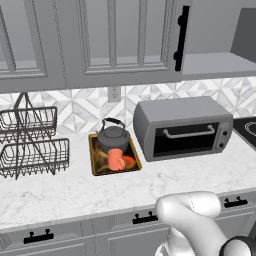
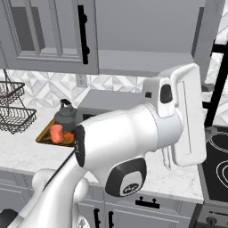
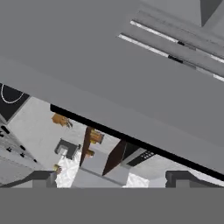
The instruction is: Pick the kettle from the counter and place it on the tray. Then pick the mug from the cabinet and place it on the tray. Then close the cabinet doors.
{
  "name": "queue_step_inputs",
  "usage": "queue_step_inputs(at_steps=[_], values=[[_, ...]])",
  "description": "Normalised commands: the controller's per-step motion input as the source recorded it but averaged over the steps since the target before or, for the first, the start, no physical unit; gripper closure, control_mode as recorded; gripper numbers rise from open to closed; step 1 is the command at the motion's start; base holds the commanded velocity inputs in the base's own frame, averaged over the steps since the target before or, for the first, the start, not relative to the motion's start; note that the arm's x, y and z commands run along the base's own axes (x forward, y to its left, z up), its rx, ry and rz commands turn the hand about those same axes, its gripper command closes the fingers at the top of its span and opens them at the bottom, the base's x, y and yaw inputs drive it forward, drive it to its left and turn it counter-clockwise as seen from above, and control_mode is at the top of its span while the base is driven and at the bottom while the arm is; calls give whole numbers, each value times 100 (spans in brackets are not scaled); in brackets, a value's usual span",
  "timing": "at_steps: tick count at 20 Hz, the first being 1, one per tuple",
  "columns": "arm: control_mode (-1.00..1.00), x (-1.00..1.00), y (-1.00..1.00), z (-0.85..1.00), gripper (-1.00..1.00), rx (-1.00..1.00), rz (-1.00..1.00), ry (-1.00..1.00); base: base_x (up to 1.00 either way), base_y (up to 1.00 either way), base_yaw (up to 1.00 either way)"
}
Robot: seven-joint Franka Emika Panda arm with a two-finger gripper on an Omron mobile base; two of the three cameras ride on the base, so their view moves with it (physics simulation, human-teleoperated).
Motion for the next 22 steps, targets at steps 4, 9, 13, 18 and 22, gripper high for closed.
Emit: queue_step_inputs(at_steps=[4, 9, 13, 18, 22], values=[[-100, 32, 69, 0, -100, -1, 19, 2, 0, 0, 0], [-100, 41, 59, -2, -100, 0, 21, 9, 0, 0, 0], [-100, 54, 47, -4, -100, 0, 22, 11, 0, 0, 0], [-100, 54, 54, -19, -100, 0, 22, 12, 0, 0, 0], [-100, 53, 67, -30, -100, -3, 23, 7, 0, 0, 0]])
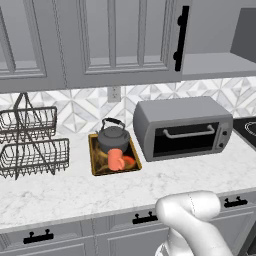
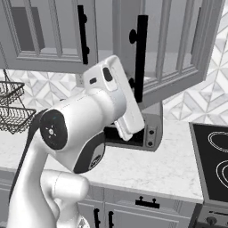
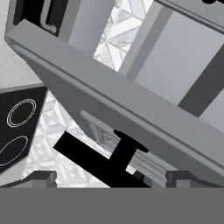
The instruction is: Pick the kettle from the counter and place it on the tray. Then pick the mug from the cabinet and place it on the tray. Then close the cabinet doors.
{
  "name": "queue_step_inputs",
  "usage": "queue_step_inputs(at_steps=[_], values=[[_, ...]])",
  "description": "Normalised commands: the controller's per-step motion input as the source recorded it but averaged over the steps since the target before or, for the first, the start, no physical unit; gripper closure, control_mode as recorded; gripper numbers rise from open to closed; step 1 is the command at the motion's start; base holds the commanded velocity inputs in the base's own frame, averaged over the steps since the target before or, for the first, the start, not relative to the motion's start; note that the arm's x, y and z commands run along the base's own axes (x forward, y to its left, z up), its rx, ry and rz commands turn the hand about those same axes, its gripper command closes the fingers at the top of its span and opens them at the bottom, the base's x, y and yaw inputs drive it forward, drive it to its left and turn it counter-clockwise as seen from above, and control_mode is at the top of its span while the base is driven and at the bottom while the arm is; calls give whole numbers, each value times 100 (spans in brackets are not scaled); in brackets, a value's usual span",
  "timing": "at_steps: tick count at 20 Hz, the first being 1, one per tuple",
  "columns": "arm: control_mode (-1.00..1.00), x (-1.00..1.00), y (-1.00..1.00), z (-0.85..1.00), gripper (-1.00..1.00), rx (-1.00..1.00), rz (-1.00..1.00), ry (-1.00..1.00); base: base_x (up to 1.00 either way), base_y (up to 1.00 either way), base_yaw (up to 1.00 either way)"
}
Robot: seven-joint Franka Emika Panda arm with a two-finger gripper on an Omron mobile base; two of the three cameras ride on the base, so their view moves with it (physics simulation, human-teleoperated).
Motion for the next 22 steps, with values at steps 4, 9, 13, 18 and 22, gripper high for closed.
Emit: queue_step_inputs(at_steps=[4, 9, 13, 18, 22], values=[[-100, 62, 56, -21, -100, -4, 22, 3, 0, 0, 0], [-100, 73, 44, -12, -100, -3, 19, 0, 0, 0, 0], [-100, 67, 49, -21, -100, -11, 18, 1, 0, 0, 0], [-100, 76, 32, -13, -100, -8, 12, 2, 0, 0, 0], [-100, 79, 26, -15, -100, -6, 4, 7, 0, 0, 0]])
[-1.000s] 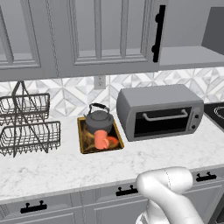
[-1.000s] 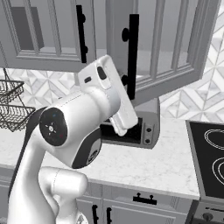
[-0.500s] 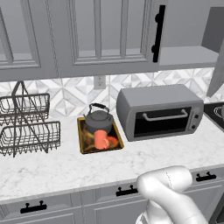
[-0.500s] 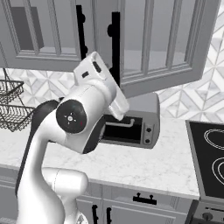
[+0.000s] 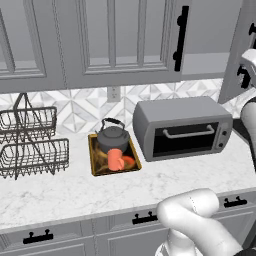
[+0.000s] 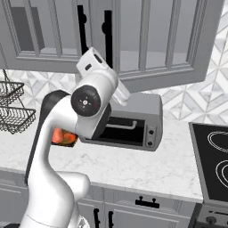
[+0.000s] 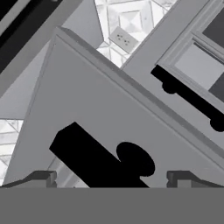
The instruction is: Pick the kettle from the counter and place it on the tray. Then pick the mug from the cabinet and place it on the tray. Then close the cabinet doors.
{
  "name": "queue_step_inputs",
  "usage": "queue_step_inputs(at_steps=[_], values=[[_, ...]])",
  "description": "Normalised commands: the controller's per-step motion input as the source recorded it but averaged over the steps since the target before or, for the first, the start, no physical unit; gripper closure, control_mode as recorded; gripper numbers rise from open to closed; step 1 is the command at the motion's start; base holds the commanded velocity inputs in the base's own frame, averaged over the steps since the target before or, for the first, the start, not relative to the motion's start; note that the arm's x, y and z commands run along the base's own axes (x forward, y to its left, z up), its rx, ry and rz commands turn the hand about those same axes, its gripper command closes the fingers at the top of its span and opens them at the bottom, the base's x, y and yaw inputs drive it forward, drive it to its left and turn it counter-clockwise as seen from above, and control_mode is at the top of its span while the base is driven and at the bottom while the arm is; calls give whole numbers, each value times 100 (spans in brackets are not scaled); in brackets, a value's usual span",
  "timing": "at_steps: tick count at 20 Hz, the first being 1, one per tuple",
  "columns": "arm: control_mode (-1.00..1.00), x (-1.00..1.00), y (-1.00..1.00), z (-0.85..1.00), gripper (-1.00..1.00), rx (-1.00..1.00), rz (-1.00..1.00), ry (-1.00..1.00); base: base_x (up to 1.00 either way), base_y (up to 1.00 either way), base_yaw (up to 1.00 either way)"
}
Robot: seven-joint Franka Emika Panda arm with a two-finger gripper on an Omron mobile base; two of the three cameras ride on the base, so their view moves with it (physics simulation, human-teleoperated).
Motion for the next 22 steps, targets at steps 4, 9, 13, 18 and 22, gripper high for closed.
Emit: queue_step_inputs(at_steps=[4, 9, 13, 18, 22], values=[[-100, 78, 32, -22, -100, -9, 1, 4, 0, 0, 0], [-100, 75, 35, -30, -100, -9, 0, 2, 0, 0, 0], [-100, 81, 30, -40, -100, -11, 0, 5, 0, 0, 0], [-100, 84, 28, -40, -100, -10, 0, 4, 0, 0, 0], [-100, 80, 21, -33, -100, -10, 0, 1, 0, 0, 0]])
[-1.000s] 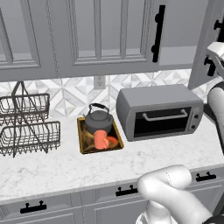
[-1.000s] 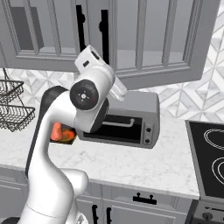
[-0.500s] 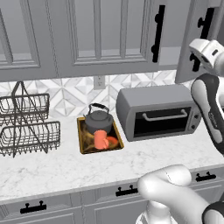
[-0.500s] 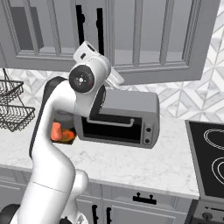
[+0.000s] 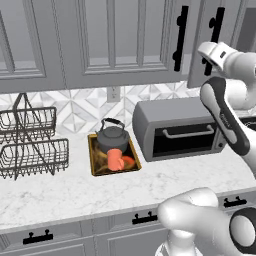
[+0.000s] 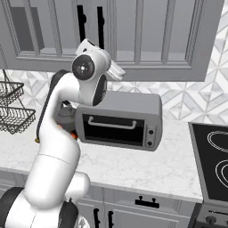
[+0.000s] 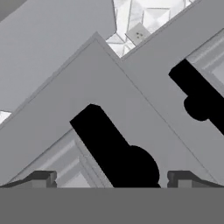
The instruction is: Pick the kettle from the counter and place it on the tray. Then pick the mug from the cabinet and place it on the tray. Then close the cabinet doors.
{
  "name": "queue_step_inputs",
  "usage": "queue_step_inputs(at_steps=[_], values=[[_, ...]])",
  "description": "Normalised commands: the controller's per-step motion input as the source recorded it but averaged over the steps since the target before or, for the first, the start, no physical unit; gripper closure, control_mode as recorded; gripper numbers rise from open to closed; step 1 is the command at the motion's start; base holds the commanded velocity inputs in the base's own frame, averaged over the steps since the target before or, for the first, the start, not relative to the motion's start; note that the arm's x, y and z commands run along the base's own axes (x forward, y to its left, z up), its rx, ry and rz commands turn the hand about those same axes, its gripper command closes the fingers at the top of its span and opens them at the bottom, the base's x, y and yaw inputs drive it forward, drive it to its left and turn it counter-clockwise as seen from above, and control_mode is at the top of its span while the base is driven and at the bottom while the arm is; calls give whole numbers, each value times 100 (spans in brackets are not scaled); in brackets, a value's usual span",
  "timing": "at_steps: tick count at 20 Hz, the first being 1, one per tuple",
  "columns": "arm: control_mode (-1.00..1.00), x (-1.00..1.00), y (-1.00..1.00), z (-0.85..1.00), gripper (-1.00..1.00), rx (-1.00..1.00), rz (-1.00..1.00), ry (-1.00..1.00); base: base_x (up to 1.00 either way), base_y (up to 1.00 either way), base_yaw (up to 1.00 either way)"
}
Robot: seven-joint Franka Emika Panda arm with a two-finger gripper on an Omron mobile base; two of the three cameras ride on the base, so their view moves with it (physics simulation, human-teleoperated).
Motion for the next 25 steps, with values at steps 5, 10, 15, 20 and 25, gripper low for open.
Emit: queue_step_inputs(at_steps=[5, 10, 15, 20, 25], values=[[-100, 72, 17, -30, -100, -11, 0, 0, 0, 0, 0], [-100, 62, 13, -27, -100, -11, 0, 0, 0, 0, 0], [-100, 43, 11, -21, -100, -10, 0, 1, 0, 0, 0], [-100, 32, 9, -23, -100, -9, 0, 4, 0, 0, 0], [-100, 20, 5, -11, -100, -7, 0, 7, 0, 0, 0]])
